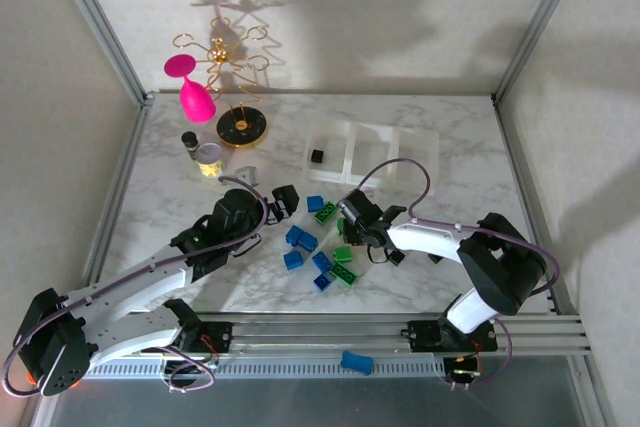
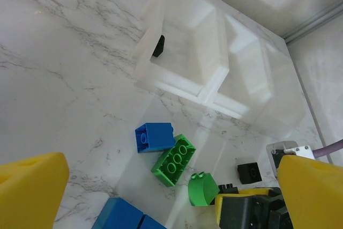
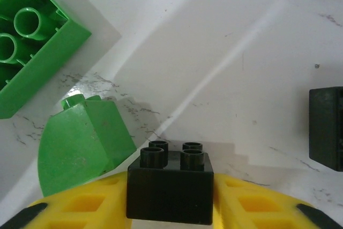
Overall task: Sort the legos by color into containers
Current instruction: Pick up the lego from the center of the table, then place the lego in the container.
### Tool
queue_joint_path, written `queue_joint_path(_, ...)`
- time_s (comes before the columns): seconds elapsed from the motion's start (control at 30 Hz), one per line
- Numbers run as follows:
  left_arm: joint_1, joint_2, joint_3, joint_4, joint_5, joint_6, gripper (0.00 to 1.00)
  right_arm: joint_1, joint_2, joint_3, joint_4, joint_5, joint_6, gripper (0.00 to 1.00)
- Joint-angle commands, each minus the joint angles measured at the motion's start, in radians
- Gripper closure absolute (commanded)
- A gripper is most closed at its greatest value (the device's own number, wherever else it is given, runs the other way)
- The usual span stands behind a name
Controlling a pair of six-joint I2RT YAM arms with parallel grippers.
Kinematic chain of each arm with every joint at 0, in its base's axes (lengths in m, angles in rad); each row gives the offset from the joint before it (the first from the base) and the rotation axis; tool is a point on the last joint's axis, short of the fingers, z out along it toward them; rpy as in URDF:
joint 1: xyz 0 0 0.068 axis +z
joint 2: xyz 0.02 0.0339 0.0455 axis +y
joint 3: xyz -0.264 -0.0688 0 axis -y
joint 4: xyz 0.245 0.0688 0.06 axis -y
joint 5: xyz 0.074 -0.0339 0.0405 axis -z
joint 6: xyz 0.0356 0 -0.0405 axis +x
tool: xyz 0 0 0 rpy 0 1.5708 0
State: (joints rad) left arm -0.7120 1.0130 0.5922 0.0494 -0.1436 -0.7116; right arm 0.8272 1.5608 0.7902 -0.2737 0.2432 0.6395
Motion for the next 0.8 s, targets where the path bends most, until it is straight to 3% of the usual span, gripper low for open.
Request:
queue_joint_path(0.0,-0.004,-0.03,-0.005,-0.011,-0.031,-0.006,0.01,0.008,-0.03,0.029,-0.019,0.038,-0.014,0.63)
queue_joint_path(0.4,0.003,-0.04,0.032,-0.011,-0.048,0.002,0.0,0.005,-0.107,0.133,-0.085,0.1,-0.096,0.67)
queue_joint_path(0.77,0.074,-0.03,0.097,-0.015,-0.071,0.052,0.0,-0.039,0.171,0.483,0.005,0.136,-0.263,0.67)
